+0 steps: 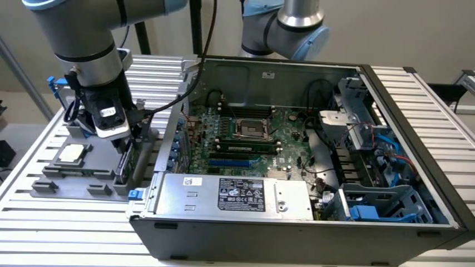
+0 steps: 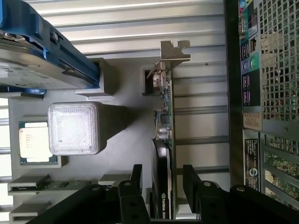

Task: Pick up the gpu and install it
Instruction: 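Pick up the gpu and move the gpu toward the slot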

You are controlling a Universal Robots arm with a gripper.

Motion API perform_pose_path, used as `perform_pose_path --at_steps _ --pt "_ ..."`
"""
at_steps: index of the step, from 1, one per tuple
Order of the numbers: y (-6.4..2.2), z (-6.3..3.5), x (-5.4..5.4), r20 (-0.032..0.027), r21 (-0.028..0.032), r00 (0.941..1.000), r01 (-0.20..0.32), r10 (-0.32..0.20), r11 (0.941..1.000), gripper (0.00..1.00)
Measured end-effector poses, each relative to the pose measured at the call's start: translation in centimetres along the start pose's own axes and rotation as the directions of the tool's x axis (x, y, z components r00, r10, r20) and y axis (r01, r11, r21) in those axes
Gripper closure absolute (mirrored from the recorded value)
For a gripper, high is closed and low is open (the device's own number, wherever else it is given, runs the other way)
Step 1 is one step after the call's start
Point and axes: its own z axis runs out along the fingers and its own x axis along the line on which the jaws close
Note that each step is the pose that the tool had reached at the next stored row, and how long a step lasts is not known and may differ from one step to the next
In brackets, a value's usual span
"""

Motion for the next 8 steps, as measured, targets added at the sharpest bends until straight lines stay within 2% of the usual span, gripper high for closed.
perform_pose_path --at_steps 4,8 --pt "0.3 0.44 0.01 -0.004 0.0005 1.0 0.0 0.0 1.0 0.52" --pt "0.41 0.93 0.0 -0.0048 0.0009 1.0 0.0 0.0 1.0 0.52"
